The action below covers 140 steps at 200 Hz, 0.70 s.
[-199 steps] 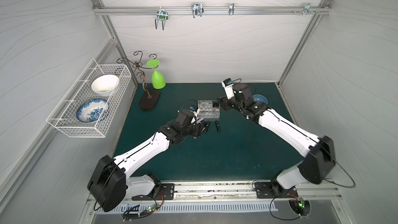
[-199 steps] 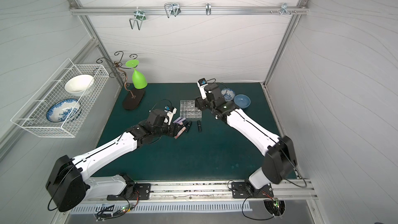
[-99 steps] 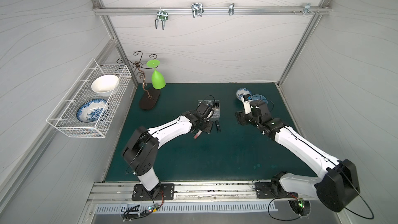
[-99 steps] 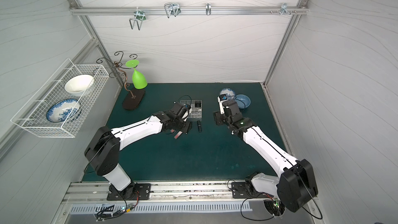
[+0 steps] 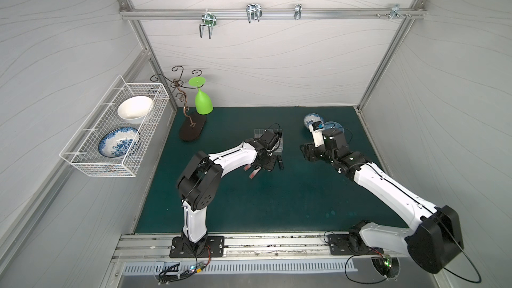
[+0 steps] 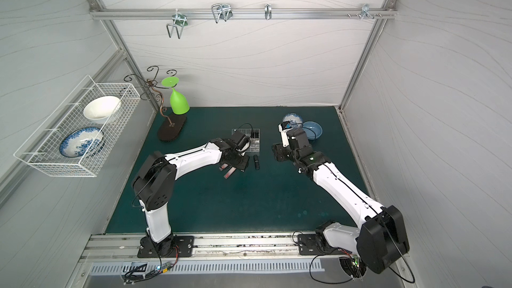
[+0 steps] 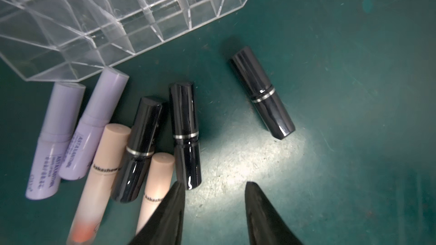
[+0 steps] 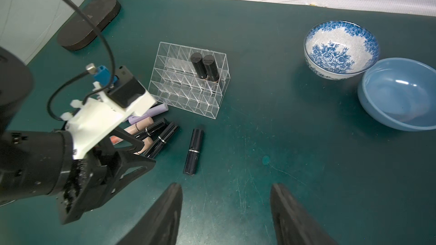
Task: Arrange the lipsticks in the organizer
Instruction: Pick up the lipstick at the center of the board.
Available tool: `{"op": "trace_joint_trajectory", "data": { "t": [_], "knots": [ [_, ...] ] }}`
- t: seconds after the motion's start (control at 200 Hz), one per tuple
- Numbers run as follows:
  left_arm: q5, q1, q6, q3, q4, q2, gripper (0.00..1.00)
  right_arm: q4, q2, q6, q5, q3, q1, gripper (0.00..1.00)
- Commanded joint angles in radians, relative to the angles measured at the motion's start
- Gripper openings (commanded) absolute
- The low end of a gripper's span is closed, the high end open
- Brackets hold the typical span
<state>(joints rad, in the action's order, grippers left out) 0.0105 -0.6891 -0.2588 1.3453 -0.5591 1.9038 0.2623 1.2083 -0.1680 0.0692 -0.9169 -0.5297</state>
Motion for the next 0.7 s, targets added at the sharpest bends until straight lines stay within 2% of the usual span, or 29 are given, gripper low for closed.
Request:
{"op": "trace_joint_trajectory", "data": {
  "t": [0.0, 0.4, 0.695],
  "knots": [
    [-0.015, 0.003, 0.000, 0.065, -0.018, 0.048, 0.47, -0.014, -0.024, -0.009, -0.013, -0.008, -0.001, 0.63],
    [-0.038, 0.009, 0.004, 0.105, -0.028, 0.112, 0.47, -0.014, -0.023, -0.009, -0.026, -0.010, -0.001, 0.63],
    [-0.038, 0.007, 0.010, 0.098, -0.018, 0.108, 0.52, -0.014, -0.016, -0.007, -0.031, -0.011, -0.001, 0.63]
  ]
}}
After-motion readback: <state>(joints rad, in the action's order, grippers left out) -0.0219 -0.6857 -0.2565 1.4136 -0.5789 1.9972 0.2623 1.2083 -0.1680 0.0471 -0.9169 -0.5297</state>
